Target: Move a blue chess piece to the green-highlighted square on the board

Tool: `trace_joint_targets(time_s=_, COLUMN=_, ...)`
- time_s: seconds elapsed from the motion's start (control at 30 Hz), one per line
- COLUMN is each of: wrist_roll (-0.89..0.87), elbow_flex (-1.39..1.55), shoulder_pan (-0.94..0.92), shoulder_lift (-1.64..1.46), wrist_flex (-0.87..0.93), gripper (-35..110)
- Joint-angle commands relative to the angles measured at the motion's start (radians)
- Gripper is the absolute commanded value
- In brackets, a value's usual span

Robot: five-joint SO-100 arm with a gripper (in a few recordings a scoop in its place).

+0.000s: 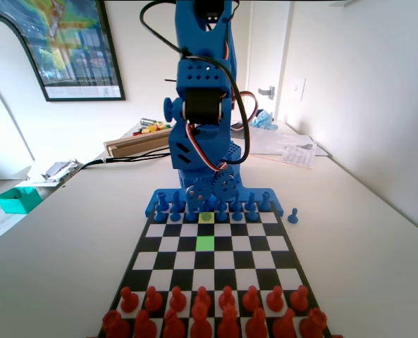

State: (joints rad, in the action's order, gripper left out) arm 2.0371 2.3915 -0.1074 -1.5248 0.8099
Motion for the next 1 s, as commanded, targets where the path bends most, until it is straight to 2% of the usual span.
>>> trace_joint_targets(time_s=0.0, wrist_roll=0.015, elbow_flex=-0.002, shoulder_pan=-0.008, shoulder_lift=-0.031, wrist_flex=-0.002, gripper=6)
trace_joint_targets(time_s=0.53, wrist_roll=0.058, elbow_flex=0.006, shoulder_pan=-0.025, shoulder_lift=-0.051, wrist_flex=0.005, gripper=1)
trace_joint_targets(time_s=0.83, wrist_roll=0.057, elbow_flex=-0.144, shoulder_pan=-0.043, shoulder_lift=-0.112, wrist_flex=0.236, gripper=1)
trace_joint_targets(time_s=0.97, wrist_roll=0.046, elbow_flex=-0.216, shoulder_pan=-0.046, shoulder_lift=-0.118, wrist_flex=0.284, gripper=1)
